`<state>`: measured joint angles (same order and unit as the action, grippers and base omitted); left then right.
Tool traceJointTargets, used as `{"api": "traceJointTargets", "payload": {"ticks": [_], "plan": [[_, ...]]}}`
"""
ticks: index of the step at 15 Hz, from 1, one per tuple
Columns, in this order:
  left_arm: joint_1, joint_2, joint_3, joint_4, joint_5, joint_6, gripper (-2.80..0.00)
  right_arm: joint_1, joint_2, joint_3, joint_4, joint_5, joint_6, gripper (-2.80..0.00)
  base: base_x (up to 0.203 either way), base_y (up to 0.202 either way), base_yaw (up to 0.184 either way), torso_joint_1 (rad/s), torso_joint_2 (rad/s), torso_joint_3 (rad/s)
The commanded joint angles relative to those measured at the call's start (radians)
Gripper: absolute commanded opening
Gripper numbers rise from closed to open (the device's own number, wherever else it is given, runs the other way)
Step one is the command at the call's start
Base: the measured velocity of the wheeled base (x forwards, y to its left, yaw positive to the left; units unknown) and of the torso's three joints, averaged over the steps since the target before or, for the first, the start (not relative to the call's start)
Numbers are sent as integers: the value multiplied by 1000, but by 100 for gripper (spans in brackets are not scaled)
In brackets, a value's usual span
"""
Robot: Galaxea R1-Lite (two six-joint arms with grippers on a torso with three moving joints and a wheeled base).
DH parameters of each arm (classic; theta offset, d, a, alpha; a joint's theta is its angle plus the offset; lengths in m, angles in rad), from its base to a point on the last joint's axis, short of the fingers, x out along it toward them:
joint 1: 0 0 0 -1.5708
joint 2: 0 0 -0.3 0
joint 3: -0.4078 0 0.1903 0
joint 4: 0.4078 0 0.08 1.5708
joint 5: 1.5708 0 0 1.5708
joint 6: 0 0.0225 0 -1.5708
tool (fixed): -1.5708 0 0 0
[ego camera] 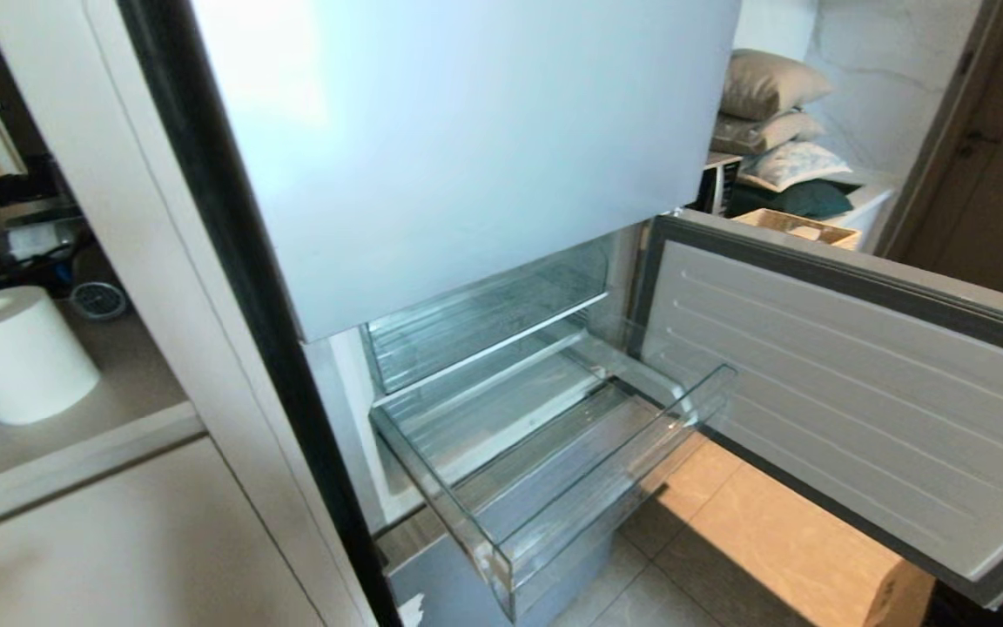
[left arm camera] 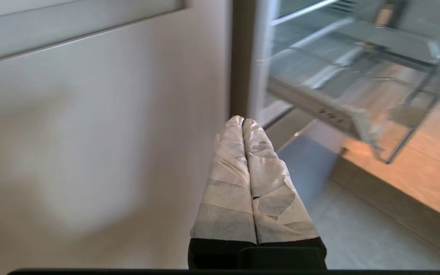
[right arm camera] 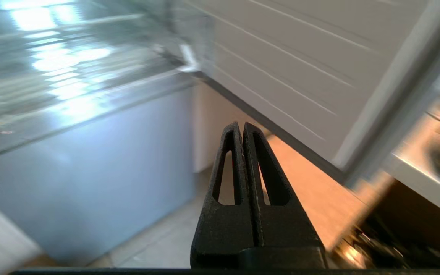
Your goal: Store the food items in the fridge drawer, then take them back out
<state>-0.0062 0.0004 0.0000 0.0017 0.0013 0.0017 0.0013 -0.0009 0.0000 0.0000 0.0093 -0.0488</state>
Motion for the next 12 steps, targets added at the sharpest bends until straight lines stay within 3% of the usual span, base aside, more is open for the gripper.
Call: {"api": "traceJointTargets", "payload": {"ticks": [1,3,8,12], "plan": [[0,1,0,0,0,0,-280,0,2,0,-1,-2,10,-280,0,-8,174,1,0,2],[-1,1,0,0,0,0,-280,0,2,0,-3,-11,47,-280,4,-6,176,2,3,2],[0,0,0,0,0,0,-280,0,32,-1,-3,-9,43,-280,3,-5,167,1,1,1],[0,1,0,0,0,0,-280,3,310,-2,-4,-9,43,-280,1,-1,22,2,1,1]]}}
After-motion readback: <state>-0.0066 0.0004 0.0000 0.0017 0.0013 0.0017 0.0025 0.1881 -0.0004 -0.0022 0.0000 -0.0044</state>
